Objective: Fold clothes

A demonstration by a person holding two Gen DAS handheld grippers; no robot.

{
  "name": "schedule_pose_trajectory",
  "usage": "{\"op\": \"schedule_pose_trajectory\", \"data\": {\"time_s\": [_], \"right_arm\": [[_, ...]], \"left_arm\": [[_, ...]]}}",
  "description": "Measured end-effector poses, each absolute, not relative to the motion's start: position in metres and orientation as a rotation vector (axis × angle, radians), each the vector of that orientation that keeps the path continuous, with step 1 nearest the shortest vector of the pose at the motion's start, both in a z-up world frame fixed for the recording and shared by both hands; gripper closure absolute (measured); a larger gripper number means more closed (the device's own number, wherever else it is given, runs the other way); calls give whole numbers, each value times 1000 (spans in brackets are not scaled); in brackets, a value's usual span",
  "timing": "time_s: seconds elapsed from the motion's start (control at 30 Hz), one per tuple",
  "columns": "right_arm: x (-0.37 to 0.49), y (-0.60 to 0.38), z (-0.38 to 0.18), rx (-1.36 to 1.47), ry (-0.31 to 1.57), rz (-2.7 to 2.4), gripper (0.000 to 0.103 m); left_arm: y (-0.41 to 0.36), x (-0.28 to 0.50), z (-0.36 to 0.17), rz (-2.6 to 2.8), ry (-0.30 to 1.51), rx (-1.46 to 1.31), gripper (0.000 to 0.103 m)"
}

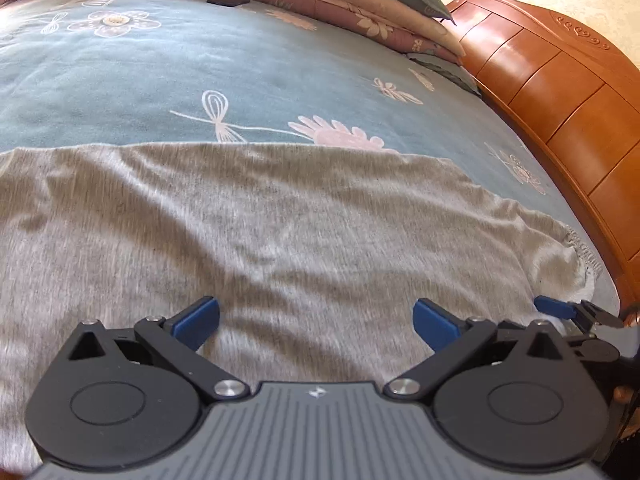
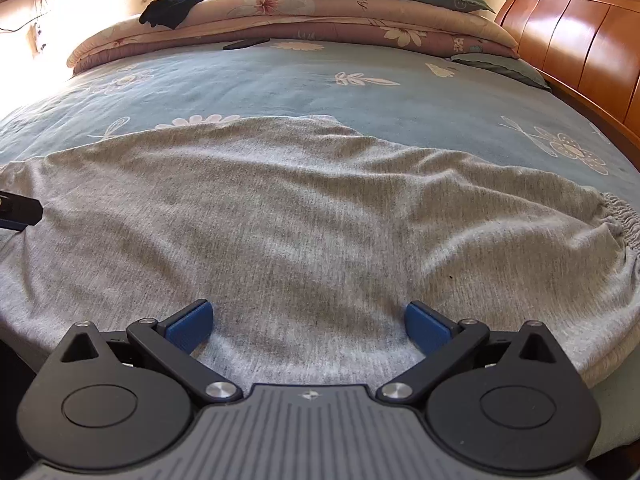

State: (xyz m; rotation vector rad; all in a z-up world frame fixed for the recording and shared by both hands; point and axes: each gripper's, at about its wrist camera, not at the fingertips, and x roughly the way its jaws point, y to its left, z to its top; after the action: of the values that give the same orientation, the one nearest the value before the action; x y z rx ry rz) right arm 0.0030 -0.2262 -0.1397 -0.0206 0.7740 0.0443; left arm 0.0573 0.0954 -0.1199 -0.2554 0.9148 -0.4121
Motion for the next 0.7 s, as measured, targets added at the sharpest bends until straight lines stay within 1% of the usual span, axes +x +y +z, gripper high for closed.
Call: {"op": "schedule_pose_trajectory", "data": {"time_s": [0.13, 0.3, 0.4, 0.53, 0.7], "right_arm": [[2, -224, -141, -20, 761, 31, 0], [1, -223, -141, -17, 755, 17, 0], [3, -222, -140, -14, 766, 9, 0], [6, -221, -138, -16, 791, 1, 0], [3, -221, -140, -20, 770, -2, 0]], "left_arm": [[124, 31, -115, -388, 940, -285, 1], [156, 40, -86, -247, 831, -233, 1], [173, 60, -89, -175, 847, -218, 1], [194, 64, -109, -95, 935, -215, 1], [207, 25, -115, -88, 950, -121, 1]]}}
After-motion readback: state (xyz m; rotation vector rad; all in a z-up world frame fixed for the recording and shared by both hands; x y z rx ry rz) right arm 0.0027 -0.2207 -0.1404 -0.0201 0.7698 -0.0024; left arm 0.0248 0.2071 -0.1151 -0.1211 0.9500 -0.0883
